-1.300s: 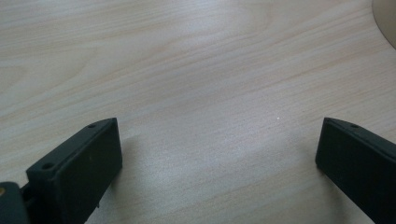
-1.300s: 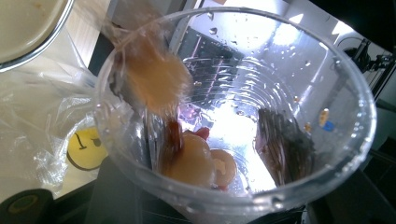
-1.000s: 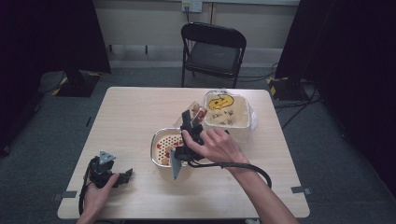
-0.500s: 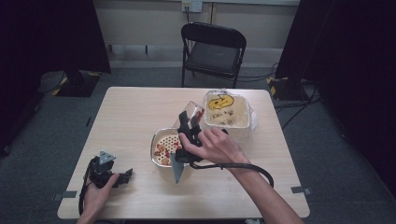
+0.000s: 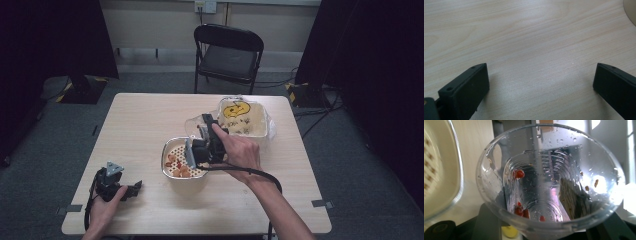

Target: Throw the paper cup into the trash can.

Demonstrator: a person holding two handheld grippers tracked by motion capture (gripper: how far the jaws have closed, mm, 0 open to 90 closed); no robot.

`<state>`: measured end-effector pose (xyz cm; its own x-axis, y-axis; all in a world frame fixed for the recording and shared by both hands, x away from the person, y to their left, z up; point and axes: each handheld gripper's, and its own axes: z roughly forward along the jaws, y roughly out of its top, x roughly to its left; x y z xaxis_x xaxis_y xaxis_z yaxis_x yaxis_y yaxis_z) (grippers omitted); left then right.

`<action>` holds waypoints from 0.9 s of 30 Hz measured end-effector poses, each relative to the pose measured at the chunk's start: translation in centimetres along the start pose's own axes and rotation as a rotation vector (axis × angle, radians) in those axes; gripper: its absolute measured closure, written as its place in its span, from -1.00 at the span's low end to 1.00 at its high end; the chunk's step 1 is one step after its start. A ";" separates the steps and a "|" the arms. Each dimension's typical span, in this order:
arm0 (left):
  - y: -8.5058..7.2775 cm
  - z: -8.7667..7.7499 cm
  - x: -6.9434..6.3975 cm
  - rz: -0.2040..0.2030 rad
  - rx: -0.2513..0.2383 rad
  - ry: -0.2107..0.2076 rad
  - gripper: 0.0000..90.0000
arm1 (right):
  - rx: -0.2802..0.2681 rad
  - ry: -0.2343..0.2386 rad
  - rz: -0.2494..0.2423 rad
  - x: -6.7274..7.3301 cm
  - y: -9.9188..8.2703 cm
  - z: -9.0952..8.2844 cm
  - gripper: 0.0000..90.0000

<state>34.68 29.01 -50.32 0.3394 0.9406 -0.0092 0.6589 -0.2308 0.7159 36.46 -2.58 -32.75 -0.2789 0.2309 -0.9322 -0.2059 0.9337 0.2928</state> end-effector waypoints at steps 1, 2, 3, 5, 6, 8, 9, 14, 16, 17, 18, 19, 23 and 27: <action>0.0 0.0 0.0 0.000 0.000 0.000 -1.00 | -0.013 0.032 0.083 -0.2 -0.3 0.1 0.11; 0.0 0.0 0.0 0.000 0.000 0.000 -1.00 | -0.026 0.069 0.164 -0.3 -0.6 0.2 0.12; 0.0 0.0 0.0 0.001 0.000 0.000 -1.00 | -0.035 0.092 0.245 -0.3 -0.9 0.3 0.13; 0.0 0.0 0.0 0.000 0.000 0.000 -1.00 | -0.066 0.138 0.384 -0.5 -1.7 0.5 0.14; 0.0 0.0 0.0 0.000 0.000 0.000 -1.00 | -0.081 0.167 0.459 -0.7 -2.1 0.6 0.14; 0.0 0.0 0.0 0.000 0.000 0.000 -1.00 | -0.108 0.202 0.599 -1.2 -2.9 0.9 0.14; 0.0 0.0 0.0 0.000 0.000 0.000 -1.00 | -0.123 0.224 0.660 -1.4 -3.3 1.0 0.14; 0.0 0.0 0.0 0.000 0.000 0.000 -1.00 | -0.196 0.295 0.912 -2.3 -4.7 1.2 0.13; 0.0 0.0 0.0 0.000 0.000 0.000 -1.00 | -0.226 0.316 0.976 -2.5 -5.1 1.2 0.13; 0.0 0.0 0.0 0.000 0.000 0.000 -1.00 | -0.234 0.315 0.998 -2.5 -5.2 1.2 0.13; 0.0 0.0 0.0 0.000 0.000 0.000 -1.00 | -0.252 0.318 1.018 -2.6 -5.4 1.2 0.13; 0.0 0.0 0.0 0.000 0.000 0.000 -1.00 | -0.263 0.325 1.041 -2.7 -5.5 1.2 0.13; 0.0 0.0 0.0 0.000 0.000 0.000 -1.00 | -0.301 0.337 1.094 -3.0 -5.9 1.1 0.12; 0.0 0.0 0.0 0.000 0.000 0.000 -1.00 | -0.318 0.336 1.115 -3.3 -6.3 0.6 0.11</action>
<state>34.68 29.01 -50.32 0.3398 0.9405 -0.0090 0.6591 -0.2313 0.7157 39.23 -9.08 -31.68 -0.6711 0.7400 -0.0454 0.0949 0.1465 0.9847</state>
